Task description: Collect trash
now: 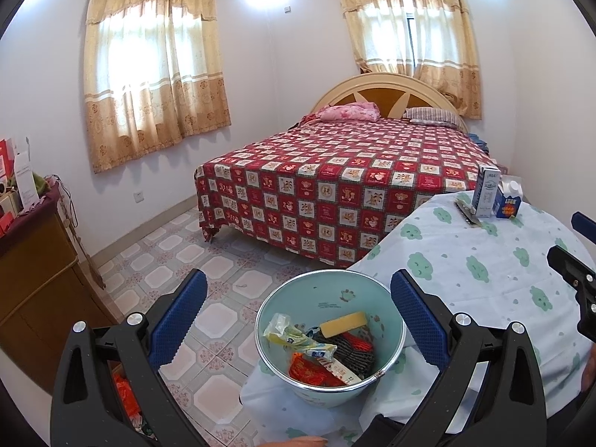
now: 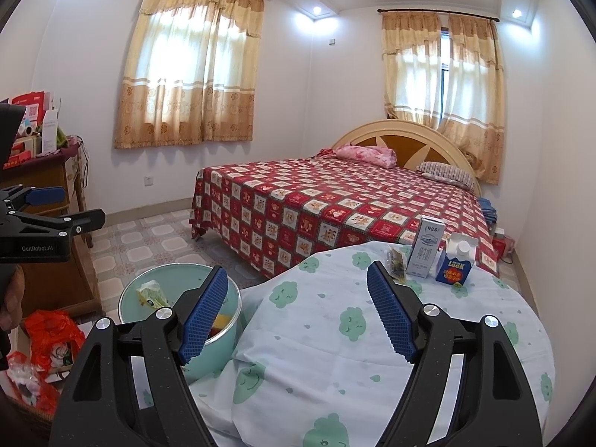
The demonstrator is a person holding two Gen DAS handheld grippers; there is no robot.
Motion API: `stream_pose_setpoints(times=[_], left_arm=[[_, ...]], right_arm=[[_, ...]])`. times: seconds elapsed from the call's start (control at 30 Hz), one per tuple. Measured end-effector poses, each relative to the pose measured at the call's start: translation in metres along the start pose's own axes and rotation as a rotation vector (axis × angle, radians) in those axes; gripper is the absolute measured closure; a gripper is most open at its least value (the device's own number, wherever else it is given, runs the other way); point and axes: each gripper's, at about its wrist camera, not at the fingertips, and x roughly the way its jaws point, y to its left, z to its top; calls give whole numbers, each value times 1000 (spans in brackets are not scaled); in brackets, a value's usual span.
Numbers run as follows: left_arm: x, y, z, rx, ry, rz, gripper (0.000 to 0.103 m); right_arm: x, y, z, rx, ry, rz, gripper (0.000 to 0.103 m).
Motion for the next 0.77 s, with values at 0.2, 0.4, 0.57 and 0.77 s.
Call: stream_pose_setpoints(times=[0.2, 0.4, 0.57, 0.77], left_arm=[[4, 2, -3, 5, 19, -2, 6], [7, 1, -6, 8, 34, 5, 6], [8, -2, -8, 10, 42, -6, 6], [16, 2, -12, -13, 71, -34, 6]], right_arm=[[0, 0, 0, -1, 0, -1, 25], [2, -3, -2, 7, 5, -9, 24], [19, -37, -4, 54, 65, -65, 20], [70, -138, -31, 195, 281, -233, 16]])
